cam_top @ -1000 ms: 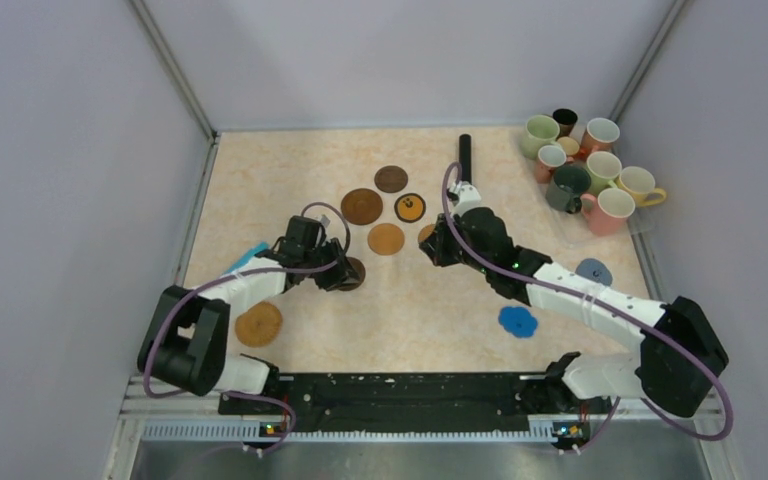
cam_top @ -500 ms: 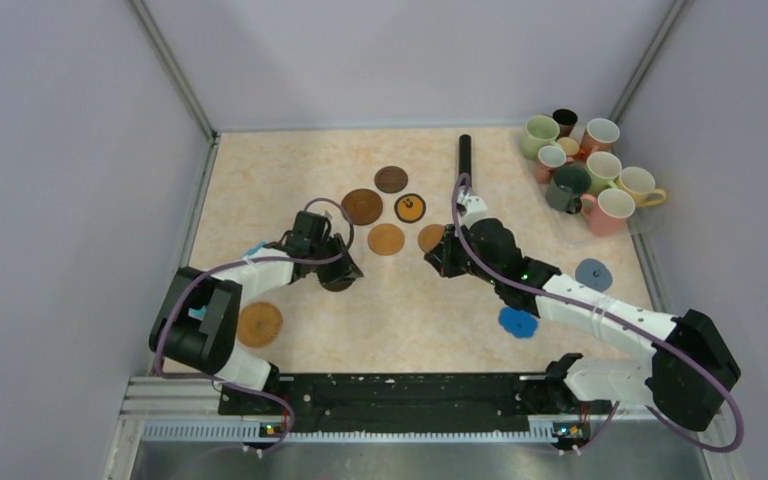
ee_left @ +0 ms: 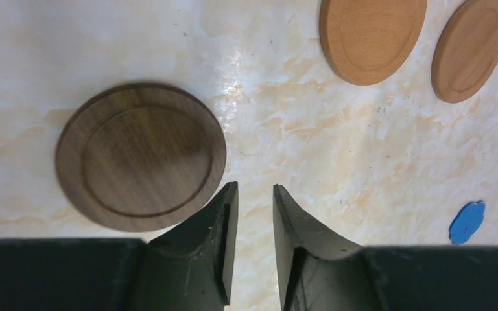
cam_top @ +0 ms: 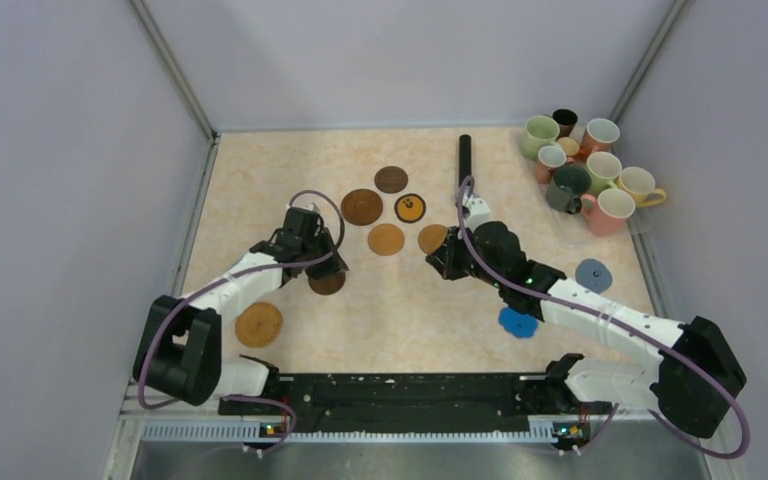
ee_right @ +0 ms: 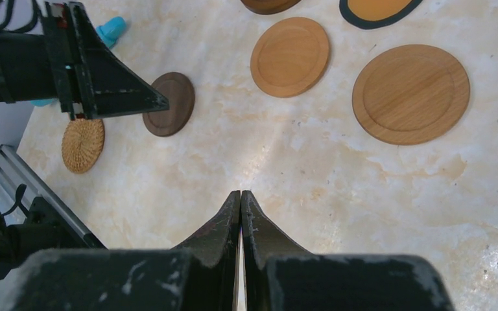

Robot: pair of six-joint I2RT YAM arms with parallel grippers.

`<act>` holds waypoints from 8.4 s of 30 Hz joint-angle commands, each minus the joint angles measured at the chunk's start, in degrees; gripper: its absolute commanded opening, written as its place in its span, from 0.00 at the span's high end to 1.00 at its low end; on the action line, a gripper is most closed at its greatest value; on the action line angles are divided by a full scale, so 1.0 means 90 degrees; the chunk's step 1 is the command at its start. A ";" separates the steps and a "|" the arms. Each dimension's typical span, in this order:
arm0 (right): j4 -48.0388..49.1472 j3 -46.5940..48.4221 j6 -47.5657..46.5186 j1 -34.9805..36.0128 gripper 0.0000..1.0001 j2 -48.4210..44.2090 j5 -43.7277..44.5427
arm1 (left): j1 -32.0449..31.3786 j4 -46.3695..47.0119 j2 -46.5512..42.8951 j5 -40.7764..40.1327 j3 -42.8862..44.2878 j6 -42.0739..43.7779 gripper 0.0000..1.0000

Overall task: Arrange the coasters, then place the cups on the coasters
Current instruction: Move the coaster to the center of the board.

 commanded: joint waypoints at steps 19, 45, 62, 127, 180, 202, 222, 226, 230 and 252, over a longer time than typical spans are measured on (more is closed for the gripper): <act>0.0333 -0.0278 0.0148 0.0032 1.00 -0.0389 -0.0231 | 0.0126 -0.0836 -0.0451 -0.1486 -0.0568 -0.0045 1.00; 0.0361 -0.0175 0.0175 0.0032 1.00 -0.0181 -0.0310 | 0.0134 0.0040 0.0977 -0.1768 0.0316 -0.0271 1.00; 0.0254 -0.0242 0.0186 0.0032 1.00 -0.0226 -0.0214 | 0.0230 0.0250 0.2201 -0.1944 0.1609 -0.0198 1.00; -0.0445 -0.0350 0.0754 0.0032 1.00 -0.0187 0.0286 | 0.0436 0.0358 0.1654 -0.0495 0.2252 -0.0360 0.89; -0.5832 -0.1045 0.6331 -0.0778 0.28 -0.0765 0.3913 | 0.0433 -0.1893 -0.3127 -0.0419 0.1176 0.2001 0.01; -0.4358 -0.1565 0.5172 -0.0851 0.30 -0.1060 0.3494 | 0.0428 -0.1830 -0.3123 -0.0449 0.1176 0.1982 0.01; -0.1644 -0.1578 0.2319 -0.0849 0.46 -0.0014 0.1387 | 0.0433 -0.1838 -0.3140 -0.0542 0.1187 0.1973 0.01; -0.1122 -0.1548 0.1989 -0.0857 0.49 0.0244 0.0850 | 0.0427 -0.1847 -0.3143 -0.0553 0.1200 0.1973 0.01; -0.0780 -0.1522 0.1966 -0.0839 0.55 0.0392 0.0482 | 0.0427 -0.1843 -0.3167 -0.0600 0.1190 0.1963 0.01; 0.0310 -0.0640 0.2303 0.0204 0.62 0.1867 0.0185 | 0.0440 -0.1844 -0.3190 -0.0653 0.1186 0.1963 0.01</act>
